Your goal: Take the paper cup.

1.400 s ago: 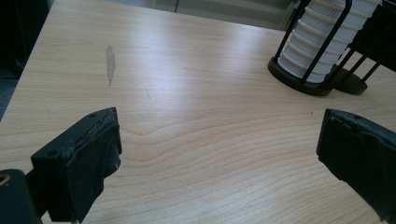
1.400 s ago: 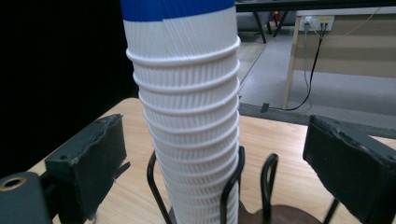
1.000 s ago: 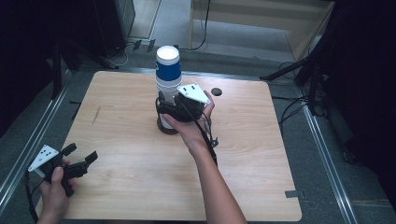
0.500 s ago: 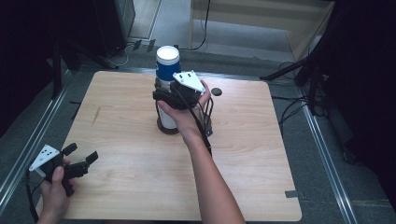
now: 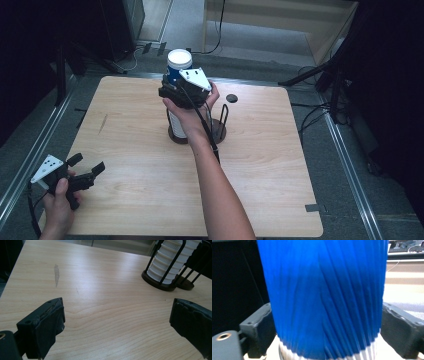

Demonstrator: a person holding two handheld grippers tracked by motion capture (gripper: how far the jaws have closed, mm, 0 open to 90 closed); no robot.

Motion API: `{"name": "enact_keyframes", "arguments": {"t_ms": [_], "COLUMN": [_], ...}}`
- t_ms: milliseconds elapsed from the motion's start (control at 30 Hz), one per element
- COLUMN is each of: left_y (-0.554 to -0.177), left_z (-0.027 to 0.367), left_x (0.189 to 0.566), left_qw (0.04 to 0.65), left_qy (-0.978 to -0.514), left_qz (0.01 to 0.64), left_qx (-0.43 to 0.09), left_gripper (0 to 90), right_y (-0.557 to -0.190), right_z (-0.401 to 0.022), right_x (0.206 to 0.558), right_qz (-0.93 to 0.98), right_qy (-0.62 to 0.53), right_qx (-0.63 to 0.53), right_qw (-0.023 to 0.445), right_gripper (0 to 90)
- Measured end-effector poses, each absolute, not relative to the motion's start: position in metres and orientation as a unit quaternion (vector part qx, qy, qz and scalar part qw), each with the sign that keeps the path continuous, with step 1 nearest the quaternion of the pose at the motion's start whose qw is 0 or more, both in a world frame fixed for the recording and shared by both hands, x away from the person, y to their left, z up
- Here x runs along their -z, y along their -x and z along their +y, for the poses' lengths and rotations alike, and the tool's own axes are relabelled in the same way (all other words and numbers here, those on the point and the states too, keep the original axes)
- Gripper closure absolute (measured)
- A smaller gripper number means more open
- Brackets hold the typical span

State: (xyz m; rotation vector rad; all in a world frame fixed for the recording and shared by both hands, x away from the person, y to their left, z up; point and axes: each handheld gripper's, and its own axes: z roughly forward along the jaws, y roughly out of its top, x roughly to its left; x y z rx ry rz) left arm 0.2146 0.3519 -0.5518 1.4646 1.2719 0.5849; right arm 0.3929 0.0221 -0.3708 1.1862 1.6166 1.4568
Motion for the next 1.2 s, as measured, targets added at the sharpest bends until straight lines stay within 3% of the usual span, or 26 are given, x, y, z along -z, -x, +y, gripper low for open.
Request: {"name": "enact_keyframes", "arguments": {"t_ms": [100,1200], "left_y": [-0.215,-0.214], "left_z": [0.352,0.353], "left_x": [0.552,0.552], "left_qw": [0.529,0.535], "left_qy": [-0.614,-0.61], "left_qz": [0.532,0.531], "left_qx": [-0.245,-0.243], "left_gripper": [0.9,0.9], "right_y": [-0.392,-0.385], "right_z": [0.025,0.021], "right_x": [0.371,0.337], "right_qz": [0.613,0.591], "right_qy": [-0.446,-0.426], "right_qx": [-0.557,-0.582], "right_qw": [0.339,0.361], "right_gripper": [16.9,19.3]}}
